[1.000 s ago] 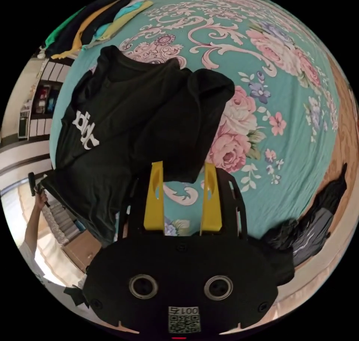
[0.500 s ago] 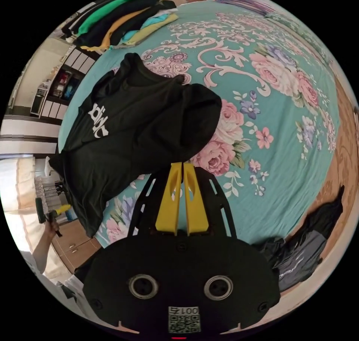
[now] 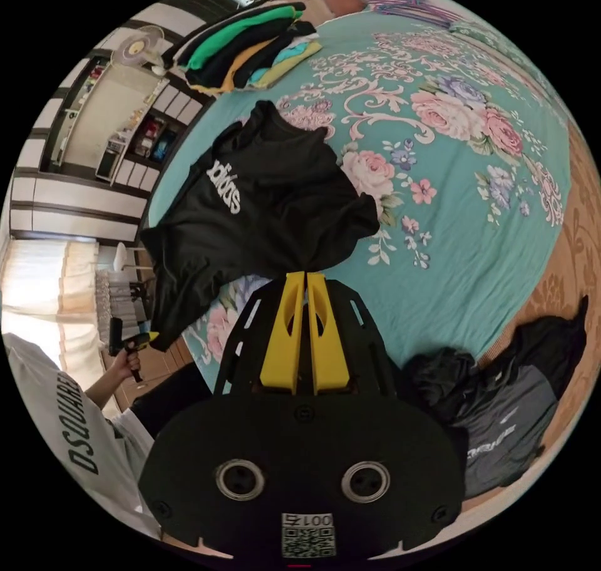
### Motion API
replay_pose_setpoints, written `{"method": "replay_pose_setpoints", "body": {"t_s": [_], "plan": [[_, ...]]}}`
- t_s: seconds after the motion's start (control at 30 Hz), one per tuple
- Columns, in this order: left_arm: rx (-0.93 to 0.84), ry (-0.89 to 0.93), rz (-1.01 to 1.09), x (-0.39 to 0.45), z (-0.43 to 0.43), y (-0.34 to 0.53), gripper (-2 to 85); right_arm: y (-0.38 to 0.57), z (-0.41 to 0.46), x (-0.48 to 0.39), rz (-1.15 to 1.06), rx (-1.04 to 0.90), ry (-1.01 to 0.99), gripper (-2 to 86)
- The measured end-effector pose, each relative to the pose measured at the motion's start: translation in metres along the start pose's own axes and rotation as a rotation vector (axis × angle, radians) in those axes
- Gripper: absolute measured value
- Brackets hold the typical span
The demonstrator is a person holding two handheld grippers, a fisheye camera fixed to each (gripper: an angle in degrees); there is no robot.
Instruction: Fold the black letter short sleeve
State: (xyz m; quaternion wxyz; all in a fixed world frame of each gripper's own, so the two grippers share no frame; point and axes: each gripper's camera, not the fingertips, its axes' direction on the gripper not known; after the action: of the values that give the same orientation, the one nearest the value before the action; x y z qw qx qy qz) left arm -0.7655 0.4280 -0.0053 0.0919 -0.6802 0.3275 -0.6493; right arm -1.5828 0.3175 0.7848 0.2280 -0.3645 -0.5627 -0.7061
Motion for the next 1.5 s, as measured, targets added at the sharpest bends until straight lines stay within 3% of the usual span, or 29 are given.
{"method": "replay_pose_setpoints", "body": {"t_s": [0.2, 0.33, 0.47, 0.73, 0.87, 0.97, 1.07, 1.2, 1.3, 1.43, 1.5], "plan": [[0.026, 0.006, -0.157, -0.029, -0.043, 0.029, -0.9, 0.027, 0.031, 0.005, -0.001, -0.147, 0.024, 0.0], [0.020, 0.026, -0.150, -0.025, -0.050, 0.025, -0.9, 0.035, 0.021, 0.004, 0.009, -0.124, 0.021, 0.0], [-0.167, 0.000, -0.050, -0.002, -0.033, 0.017, -0.9, 0.046, -0.008, 0.006, 0.047, -0.075, 0.032, 0.0], [-0.530, 0.080, 0.049, 0.057, 0.050, 0.032, -0.7, 0.069, -0.021, 0.019, 0.107, -0.148, 0.414, 0.0], [-0.707, -0.080, 0.123, 0.100, 0.095, 0.043, 0.4, 0.080, 0.014, 0.039, 0.205, -0.312, 0.275, 0.2], [-0.753, -0.139, 0.155, 0.127, 0.085, 0.039, 2.9, 0.089, 0.012, 0.027, 0.230, -0.362, 0.440, 0.8], [-0.725, -0.180, 0.222, 0.174, 0.054, 0.012, 4.6, 0.086, -0.021, -0.002, 0.186, -0.203, 0.558, 2.5], [-0.523, -0.382, 0.633, 0.292, 0.039, -0.084, 8.7, 0.043, -0.043, -0.035, 0.035, 0.103, 0.505, 9.4], [-0.358, -0.451, 0.953, 0.389, 0.077, -0.172, 10.1, -0.005, -0.018, -0.025, 0.030, 0.154, 0.363, 11.4], [-0.295, -0.526, 1.112, 0.485, 0.167, -0.264, 10.6, -0.048, 0.026, -0.015, 0.065, 0.142, 0.214, 11.6], [-0.346, -0.694, 1.124, 0.521, 0.238, -0.301, 10.9, -0.065, 0.052, -0.023, 0.079, 0.090, 0.253, 11.3]]}}
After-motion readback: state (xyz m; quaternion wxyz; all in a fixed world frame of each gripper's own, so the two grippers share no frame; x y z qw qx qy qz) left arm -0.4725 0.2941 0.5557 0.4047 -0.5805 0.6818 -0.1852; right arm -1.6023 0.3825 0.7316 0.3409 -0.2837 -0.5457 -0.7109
